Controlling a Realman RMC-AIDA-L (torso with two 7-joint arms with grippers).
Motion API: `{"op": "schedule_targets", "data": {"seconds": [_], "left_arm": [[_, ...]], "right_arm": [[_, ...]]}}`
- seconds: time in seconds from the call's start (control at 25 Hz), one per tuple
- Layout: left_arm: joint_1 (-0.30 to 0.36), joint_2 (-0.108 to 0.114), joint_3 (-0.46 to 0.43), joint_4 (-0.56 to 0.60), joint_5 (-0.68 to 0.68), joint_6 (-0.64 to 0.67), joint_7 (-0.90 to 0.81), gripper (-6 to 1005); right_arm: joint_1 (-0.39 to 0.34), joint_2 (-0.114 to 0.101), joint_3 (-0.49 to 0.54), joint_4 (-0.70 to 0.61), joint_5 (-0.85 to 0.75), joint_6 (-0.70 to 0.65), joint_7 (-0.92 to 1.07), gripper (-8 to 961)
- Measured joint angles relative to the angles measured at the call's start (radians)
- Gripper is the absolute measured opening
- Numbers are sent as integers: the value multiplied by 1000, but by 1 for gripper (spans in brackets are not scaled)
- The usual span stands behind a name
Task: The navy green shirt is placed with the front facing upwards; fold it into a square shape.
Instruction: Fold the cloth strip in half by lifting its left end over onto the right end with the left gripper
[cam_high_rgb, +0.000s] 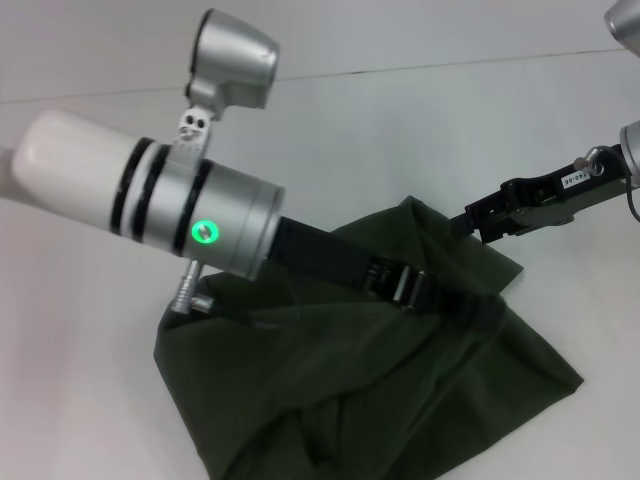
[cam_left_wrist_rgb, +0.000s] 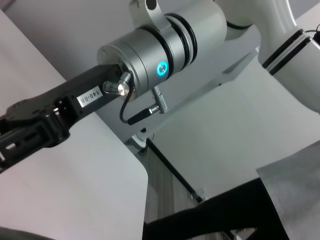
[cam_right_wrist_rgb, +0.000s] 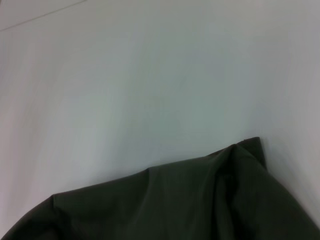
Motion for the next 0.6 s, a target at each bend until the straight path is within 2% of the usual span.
{"op": "schedule_targets", "data": {"seconds": [0.36,0.6], "left_arm": [[-37,-9,27,-28,-10,-35,6,66],[-84,-11,111,-74,-21,-120,7,73]], "right_arm": [[-2,3,5,4,2,2,1,574],[3,5,1,11,2,4,2,574]]}}
